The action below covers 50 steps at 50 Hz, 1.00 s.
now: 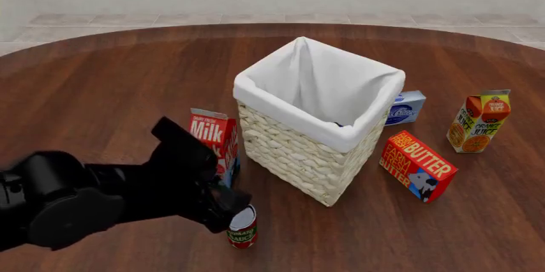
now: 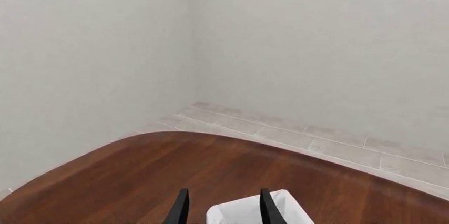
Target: Pick up the alphabet soup and the tomato sauce, and put them in the basket.
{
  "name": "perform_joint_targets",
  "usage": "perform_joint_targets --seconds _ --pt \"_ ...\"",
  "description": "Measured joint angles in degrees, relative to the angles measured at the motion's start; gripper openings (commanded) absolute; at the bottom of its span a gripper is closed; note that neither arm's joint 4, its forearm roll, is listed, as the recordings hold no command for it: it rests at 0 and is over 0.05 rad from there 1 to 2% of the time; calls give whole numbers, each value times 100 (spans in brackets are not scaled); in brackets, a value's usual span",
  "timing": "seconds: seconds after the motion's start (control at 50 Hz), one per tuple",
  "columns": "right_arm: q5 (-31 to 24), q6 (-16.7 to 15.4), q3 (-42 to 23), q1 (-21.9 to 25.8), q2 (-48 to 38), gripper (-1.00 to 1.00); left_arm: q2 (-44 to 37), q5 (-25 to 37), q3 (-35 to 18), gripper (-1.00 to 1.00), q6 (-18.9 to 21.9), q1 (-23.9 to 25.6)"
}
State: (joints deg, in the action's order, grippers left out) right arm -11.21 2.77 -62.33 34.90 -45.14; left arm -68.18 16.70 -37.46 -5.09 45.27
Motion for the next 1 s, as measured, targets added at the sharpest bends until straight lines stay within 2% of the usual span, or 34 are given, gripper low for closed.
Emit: perform_joint_targets --seconds 1.0 --pt "53 32 80 -6 33 100 -408 -604 386 100 -196 49"
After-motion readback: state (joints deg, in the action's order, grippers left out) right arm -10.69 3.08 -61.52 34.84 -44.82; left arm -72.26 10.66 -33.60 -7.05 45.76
